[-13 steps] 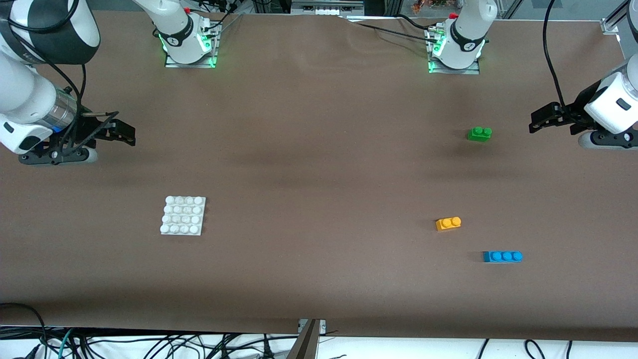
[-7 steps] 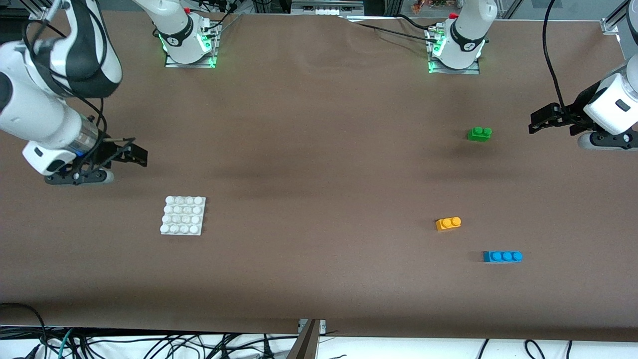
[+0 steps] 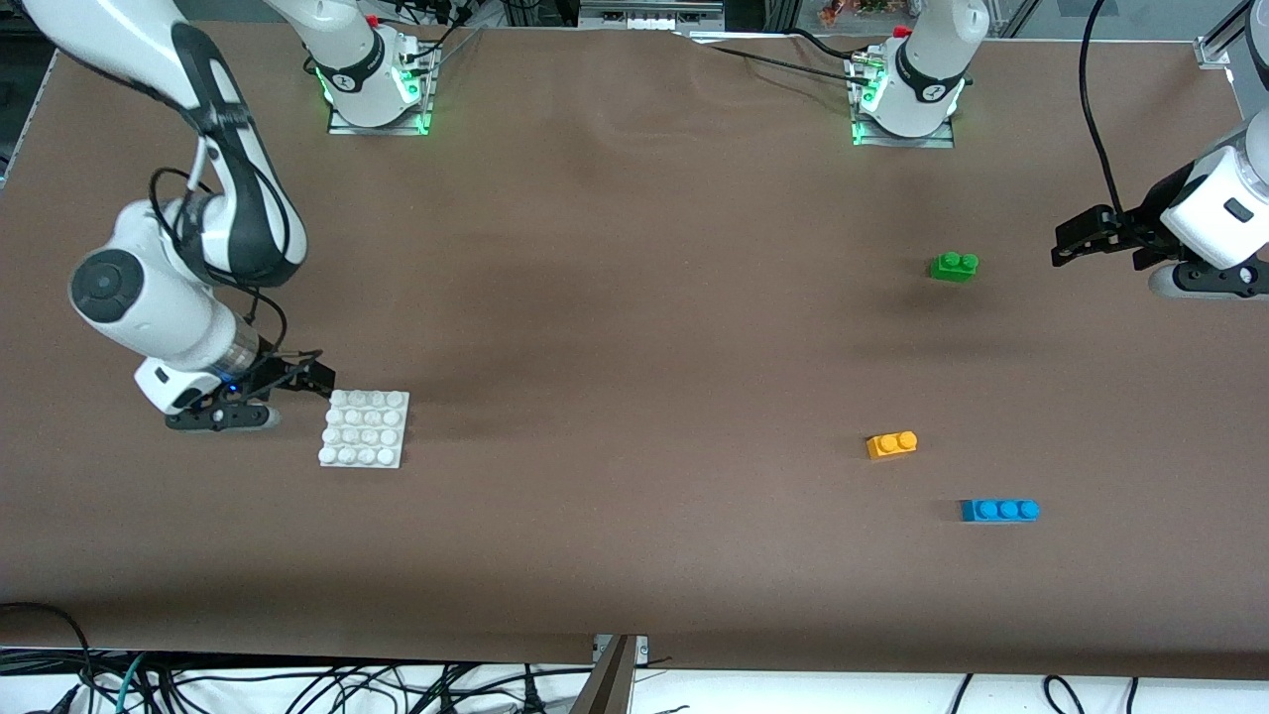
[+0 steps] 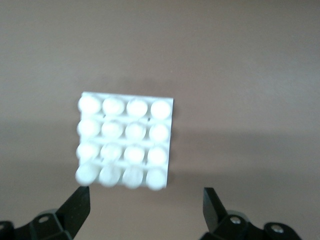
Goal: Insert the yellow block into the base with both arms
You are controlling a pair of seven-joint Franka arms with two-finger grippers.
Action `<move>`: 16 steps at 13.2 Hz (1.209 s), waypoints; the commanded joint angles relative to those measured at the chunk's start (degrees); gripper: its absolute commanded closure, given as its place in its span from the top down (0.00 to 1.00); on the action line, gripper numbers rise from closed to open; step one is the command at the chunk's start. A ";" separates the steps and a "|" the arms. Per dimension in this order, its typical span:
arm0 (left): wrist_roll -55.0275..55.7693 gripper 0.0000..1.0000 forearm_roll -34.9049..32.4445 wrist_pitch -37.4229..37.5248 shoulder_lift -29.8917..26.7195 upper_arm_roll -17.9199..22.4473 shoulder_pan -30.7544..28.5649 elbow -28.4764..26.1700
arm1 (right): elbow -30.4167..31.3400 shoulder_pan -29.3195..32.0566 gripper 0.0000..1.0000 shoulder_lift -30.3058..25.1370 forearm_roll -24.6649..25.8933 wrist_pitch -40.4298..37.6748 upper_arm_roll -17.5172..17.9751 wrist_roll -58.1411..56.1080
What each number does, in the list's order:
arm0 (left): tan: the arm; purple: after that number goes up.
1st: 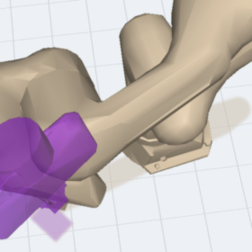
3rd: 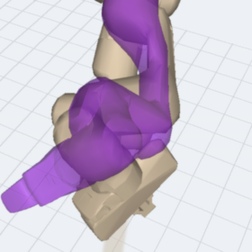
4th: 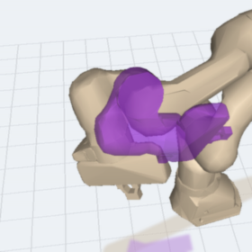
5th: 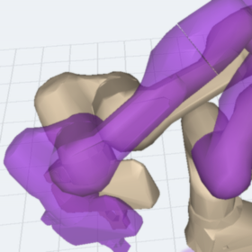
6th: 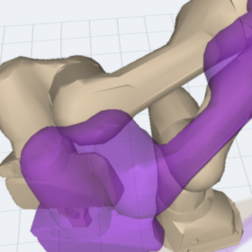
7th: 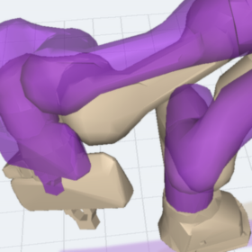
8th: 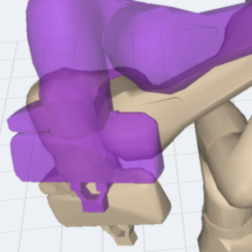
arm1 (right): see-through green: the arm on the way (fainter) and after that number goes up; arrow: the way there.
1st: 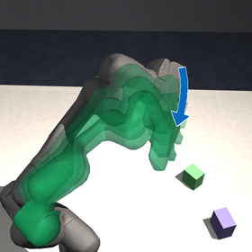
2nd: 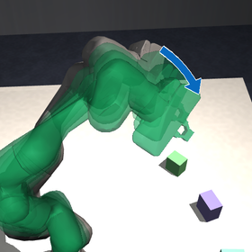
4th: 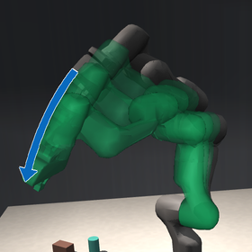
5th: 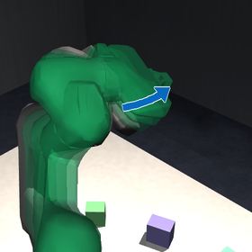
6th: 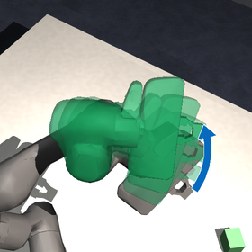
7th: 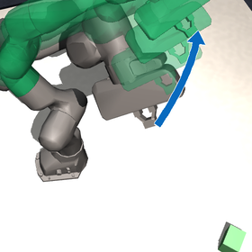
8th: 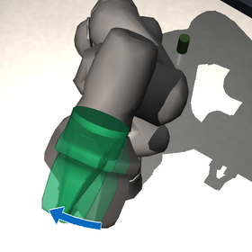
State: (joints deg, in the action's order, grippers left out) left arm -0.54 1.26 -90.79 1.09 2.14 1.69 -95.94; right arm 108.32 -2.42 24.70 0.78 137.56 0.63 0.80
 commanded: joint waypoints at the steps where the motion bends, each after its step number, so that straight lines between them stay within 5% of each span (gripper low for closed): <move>1: -1.04 1.00 -1.08 0.79 0.58 -0.03 -0.02 1.55 | -0.03 1.01 1.00 3.68 -0.69 5.77 0.08 -0.89; 6: -0.52 1.00 -0.99 0.88 0.58 -0.21 -0.02 1.55 | -1.26 1.01 1.00 10.19 -3.16 14.22 0.16 -0.89; 16: -1.22 1.00 -0.82 2.37 1.20 -0.47 0.25 3.30 | -2.94 0.83 1.00 15.02 -4.83 16.86 1.57 -0.10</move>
State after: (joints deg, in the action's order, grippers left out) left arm -0.54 1.26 -89.90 1.21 1.73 1.83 -94.76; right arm 105.61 -1.70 37.86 -3.05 152.80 1.58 0.85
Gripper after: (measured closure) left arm 0.000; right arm 0.000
